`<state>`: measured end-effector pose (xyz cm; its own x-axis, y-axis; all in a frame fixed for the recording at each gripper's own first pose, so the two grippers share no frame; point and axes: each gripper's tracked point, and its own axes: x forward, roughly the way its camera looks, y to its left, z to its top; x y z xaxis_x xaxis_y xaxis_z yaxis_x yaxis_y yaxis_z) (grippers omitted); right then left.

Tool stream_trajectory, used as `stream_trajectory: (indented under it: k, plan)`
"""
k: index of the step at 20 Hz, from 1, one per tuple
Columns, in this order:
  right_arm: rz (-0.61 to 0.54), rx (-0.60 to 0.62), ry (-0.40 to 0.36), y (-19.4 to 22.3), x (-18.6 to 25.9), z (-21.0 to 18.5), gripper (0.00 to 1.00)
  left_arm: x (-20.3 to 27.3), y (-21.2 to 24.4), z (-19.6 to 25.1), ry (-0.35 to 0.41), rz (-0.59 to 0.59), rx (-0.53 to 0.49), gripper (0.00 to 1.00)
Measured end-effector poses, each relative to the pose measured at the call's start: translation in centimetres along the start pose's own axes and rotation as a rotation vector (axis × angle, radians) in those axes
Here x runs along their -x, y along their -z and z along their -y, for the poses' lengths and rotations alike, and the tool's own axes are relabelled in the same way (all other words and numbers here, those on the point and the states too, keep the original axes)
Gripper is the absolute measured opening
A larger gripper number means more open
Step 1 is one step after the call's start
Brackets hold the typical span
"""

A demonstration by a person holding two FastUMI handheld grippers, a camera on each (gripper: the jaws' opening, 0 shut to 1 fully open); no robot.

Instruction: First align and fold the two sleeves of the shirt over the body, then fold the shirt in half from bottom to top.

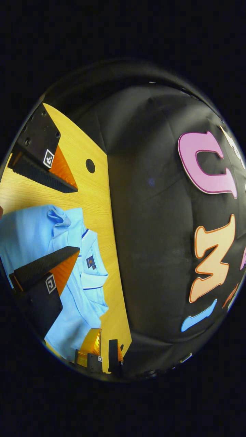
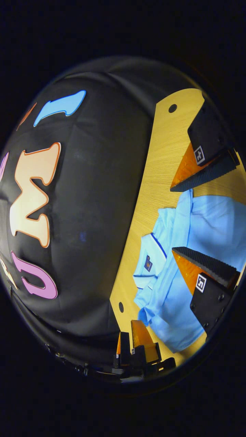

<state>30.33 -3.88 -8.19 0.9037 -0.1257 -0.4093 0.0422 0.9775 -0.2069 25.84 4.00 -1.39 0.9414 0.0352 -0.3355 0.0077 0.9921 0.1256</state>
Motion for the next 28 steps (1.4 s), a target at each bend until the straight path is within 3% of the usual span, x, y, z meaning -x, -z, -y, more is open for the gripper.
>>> stream_trajectory:
  k: [11, 17, 21, 28]
  plan:
    - [0.137, -0.138, -0.125, 0.2, 12.0, -1.5, 1.0, 11.4, 1.6, 1.8, 0.061, 0.078, 0.049, 0.96]
    - [0.234, -0.157, -0.12, 0.8, 16.9, -0.7, 0.99, 15.7, 1.4, 2.4, 0.05, 0.164, 0.046, 0.95]
    - [0.277, -0.156, -0.086, 1.6, 18.5, 0.7, 0.99, 17.3, 1.5, 4.2, 0.088, 0.191, 0.034, 0.96]
    - [0.302, -0.127, -0.106, 2.2, 20.1, -0.7, 0.98, 17.9, 2.2, 7.3, 0.143, 0.173, -0.029, 0.96]
